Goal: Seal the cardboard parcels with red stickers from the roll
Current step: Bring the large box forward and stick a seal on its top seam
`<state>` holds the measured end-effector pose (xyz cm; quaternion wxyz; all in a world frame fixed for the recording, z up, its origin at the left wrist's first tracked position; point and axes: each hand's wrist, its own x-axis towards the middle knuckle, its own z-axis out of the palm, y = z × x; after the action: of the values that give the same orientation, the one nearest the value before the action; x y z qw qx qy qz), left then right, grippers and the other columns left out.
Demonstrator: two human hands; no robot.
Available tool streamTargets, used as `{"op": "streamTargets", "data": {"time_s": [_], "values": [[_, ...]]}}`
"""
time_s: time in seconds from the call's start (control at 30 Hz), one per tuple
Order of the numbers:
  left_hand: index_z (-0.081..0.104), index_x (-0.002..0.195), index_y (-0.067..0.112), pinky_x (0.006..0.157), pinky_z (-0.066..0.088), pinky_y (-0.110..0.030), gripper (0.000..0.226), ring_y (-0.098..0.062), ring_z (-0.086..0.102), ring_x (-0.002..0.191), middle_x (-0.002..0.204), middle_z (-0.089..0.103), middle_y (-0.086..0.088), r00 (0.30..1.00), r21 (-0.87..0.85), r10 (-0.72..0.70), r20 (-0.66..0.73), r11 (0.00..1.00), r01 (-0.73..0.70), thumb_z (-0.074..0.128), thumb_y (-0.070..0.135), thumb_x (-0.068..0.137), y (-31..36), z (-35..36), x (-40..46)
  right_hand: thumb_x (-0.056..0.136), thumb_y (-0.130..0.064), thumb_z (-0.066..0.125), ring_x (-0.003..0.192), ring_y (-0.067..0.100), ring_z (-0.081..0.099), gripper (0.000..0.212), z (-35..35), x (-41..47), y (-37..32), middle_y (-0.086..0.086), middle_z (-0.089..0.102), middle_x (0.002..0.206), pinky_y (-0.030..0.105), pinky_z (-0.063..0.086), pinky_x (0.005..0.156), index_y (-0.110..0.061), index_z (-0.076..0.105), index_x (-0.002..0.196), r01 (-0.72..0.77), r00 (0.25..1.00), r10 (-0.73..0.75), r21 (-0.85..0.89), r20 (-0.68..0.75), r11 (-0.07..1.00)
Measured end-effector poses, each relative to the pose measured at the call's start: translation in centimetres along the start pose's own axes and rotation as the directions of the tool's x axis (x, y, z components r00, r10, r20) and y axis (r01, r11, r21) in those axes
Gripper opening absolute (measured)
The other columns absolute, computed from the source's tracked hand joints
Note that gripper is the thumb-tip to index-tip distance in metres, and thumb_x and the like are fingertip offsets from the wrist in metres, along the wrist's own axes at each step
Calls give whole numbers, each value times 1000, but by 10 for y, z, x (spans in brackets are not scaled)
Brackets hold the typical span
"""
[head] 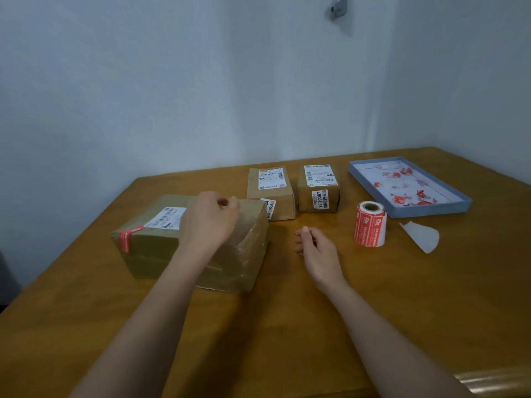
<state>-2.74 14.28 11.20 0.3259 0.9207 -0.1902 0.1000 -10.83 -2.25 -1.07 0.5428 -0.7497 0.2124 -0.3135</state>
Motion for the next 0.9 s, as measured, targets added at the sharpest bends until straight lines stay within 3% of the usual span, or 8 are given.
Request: {"op": "streamTargets", "data": {"time_s": [0.07,0.17,0.37,0.43,0.53,0.6,0.73,0.9], "values": [[64,119,12,96,46,-46,50,-26,60,105,113,68,-6,999,184,-47,8,982,44,41,51,97,-11,-3,0,103,-34,38,88,17,62,29,-1,-6,1,1,65,90,34,52,81,-20,63,98,36,999,-35,-67,21,997],[58,124,13,100,43,-51,60,-32,55,117,121,64,-9,993,326,-66,93,945,32,37,61,94,-21,1,-11,103,-35,36,92,16,61,35,-1,-9,4,0,65,93,35,50,86,-18,67,99,64,997,-53,-185,61,981],[58,129,11,92,45,-36,47,-28,57,115,126,63,-10,1000,35,10,-18,999,-9,49,44,97,-10,-20,-10,101,-49,29,109,18,58,52,-16,-7,-13,3,64,116,36,46,98,-15,62,122,-197,970,216,-156,114,968],[58,129,11,99,40,-43,50,-34,51,122,132,58,-13,995,129,-52,-87,990,63,47,47,96,-19,-26,-2,100,-52,29,111,20,59,55,-23,-6,-18,6,63,122,42,47,101,-15,60,124,-255,956,269,-123,120,959],[51,133,5,105,32,-51,67,-43,41,128,138,48,-22,950,251,-305,-62,917,311,41,59,94,-49,-33,9,100,-52,30,112,22,59,53,-35,-7,-31,6,61,126,42,50,97,-15,56,128,-316,933,323,-68,161,946],[49,134,1,105,34,-52,75,-43,42,128,140,47,-24,910,191,-413,-22,892,410,36,63,94,-67,-38,14,100,-52,31,114,25,58,54,-41,-9,-43,8,57,129,39,53,91,-16,50,135,-360,909,358,-29,212,932],[48,133,-8,101,38,-45,77,-41,46,126,139,48,-26,899,28,-420,121,907,420,28,58,99,-66,-46,16,97,-58,29,125,30,51,63,-41,-15,-63,10,46,144,44,49,95,-19,37,146,-383,884,372,-19,284,924],[45,135,3,79,53,-42,79,-35,65,93,120,62,-18,852,-333,-470,232,784,524,41,67,90,-55,-43,10,98,-59,21,133,27,40,67,-41,-22,-79,6,43,147,36,39,96,-16,36,146,-285,921,303,-109,245,952]]}}
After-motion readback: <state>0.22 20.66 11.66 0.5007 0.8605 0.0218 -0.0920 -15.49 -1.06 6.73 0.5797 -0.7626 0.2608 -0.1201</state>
